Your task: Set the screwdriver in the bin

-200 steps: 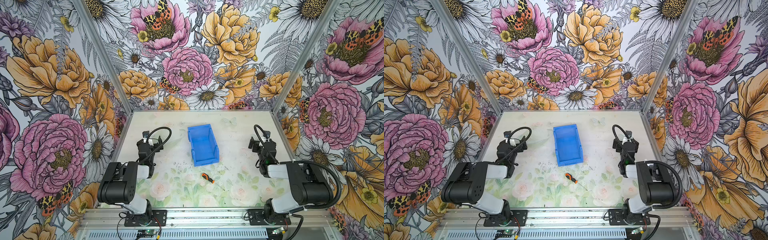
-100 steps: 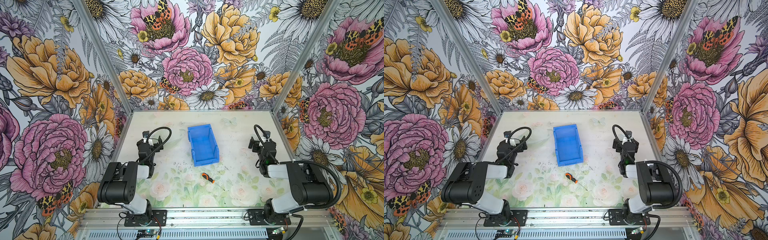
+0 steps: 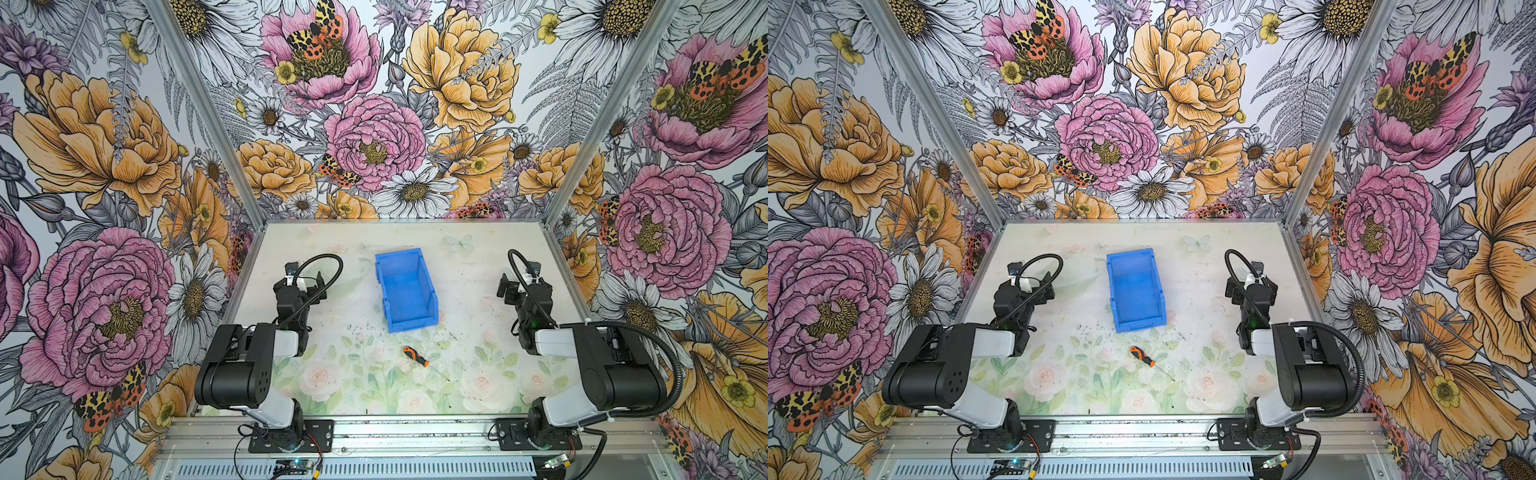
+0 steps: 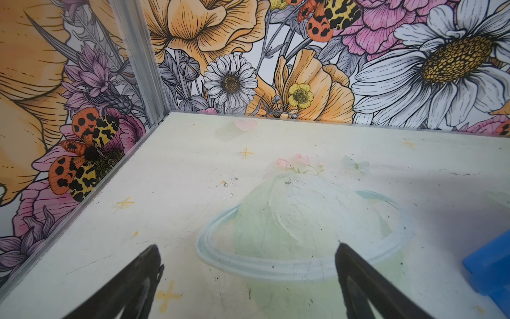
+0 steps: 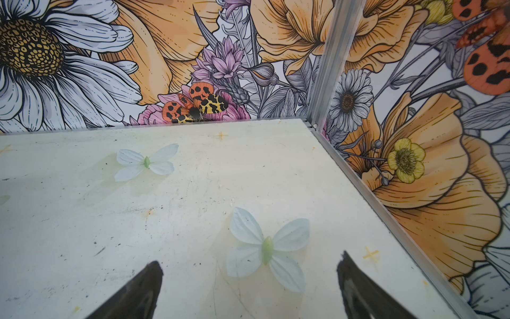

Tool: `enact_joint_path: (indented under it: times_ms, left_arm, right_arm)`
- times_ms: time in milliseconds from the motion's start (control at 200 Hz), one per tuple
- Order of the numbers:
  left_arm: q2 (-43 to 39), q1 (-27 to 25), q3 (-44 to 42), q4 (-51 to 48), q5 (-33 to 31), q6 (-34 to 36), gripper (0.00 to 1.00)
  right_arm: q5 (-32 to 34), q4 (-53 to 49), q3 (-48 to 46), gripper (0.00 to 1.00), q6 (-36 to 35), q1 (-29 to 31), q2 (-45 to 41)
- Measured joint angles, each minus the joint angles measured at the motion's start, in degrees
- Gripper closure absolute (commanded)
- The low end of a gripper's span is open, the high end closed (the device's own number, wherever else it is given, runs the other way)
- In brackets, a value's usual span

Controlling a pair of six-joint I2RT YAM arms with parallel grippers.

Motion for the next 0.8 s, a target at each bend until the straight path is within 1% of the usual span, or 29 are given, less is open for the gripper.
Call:
enact_joint_path:
  times_ms: [681,746,801]
  left_arm:
    - [-0.1,0.0,0.0,-0.1,0.0,0.0,0.01]
    - [-1.1,0.0,0.0,-1.7,0.0,0.0,0.01]
    - [-3.0,0.0,0.5,-5.3,0.0,0.0,0.01]
  right_arm:
    - [0.0,0.0,0.0,0.01,0.0,0.0,0.0]
    - [-0.3,-1.7,0.2,0.01,0.0,0.0,-0.3]
    - [-0.5,-4.5,0.9,0.01,0.0,0.0,-1.2]
